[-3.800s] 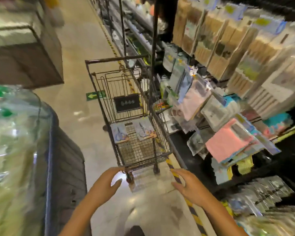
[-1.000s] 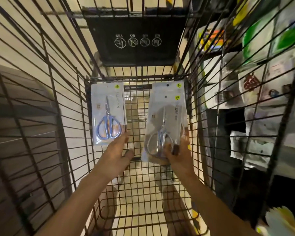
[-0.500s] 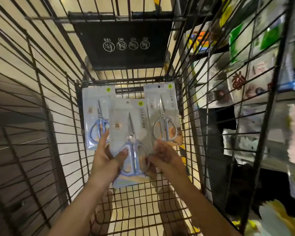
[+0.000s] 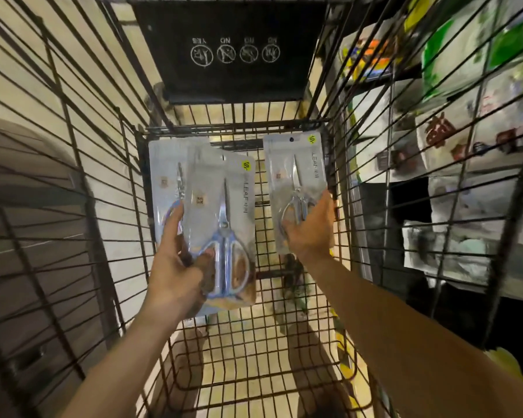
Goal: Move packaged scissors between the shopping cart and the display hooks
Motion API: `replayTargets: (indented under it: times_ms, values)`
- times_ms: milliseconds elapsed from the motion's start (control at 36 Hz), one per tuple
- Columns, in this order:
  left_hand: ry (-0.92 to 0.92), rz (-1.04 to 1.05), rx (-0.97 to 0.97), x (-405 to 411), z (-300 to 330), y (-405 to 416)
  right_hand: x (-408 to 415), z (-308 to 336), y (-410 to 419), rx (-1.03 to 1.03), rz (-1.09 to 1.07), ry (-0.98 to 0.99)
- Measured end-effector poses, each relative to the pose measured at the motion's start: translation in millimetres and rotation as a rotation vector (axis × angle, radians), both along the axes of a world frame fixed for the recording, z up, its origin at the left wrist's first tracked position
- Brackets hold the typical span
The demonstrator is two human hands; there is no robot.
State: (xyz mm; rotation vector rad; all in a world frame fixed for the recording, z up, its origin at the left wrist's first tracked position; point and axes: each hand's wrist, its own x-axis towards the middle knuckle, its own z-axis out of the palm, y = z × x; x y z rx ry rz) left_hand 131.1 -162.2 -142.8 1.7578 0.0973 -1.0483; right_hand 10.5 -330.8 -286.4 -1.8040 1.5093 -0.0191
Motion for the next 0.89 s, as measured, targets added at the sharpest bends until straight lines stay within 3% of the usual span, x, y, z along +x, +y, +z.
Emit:
replayTargets:
  times_ms: [139,417,750,889]
  values:
    - [0.055,0.032,0.028,-0.3,4.1,6.2,-3.9,9.7,12.2,-0.082,0.119,0.12]
    - [0.041,0.01,0.058,1.7,-0.1,12.3,-26.9,13.9,44.1,-0.081,0.022,-0.006]
    - [0.016,-0.004,0.05,-5.4,-3.7,20.6,-17.1,16.7,28.0,0.062,-0.138,0.123]
    - [-0.011,-0.021,0.062,-5.5,-2.0,24.2,-23.1,21.8,30.0,0.234,-0.198,-0.047]
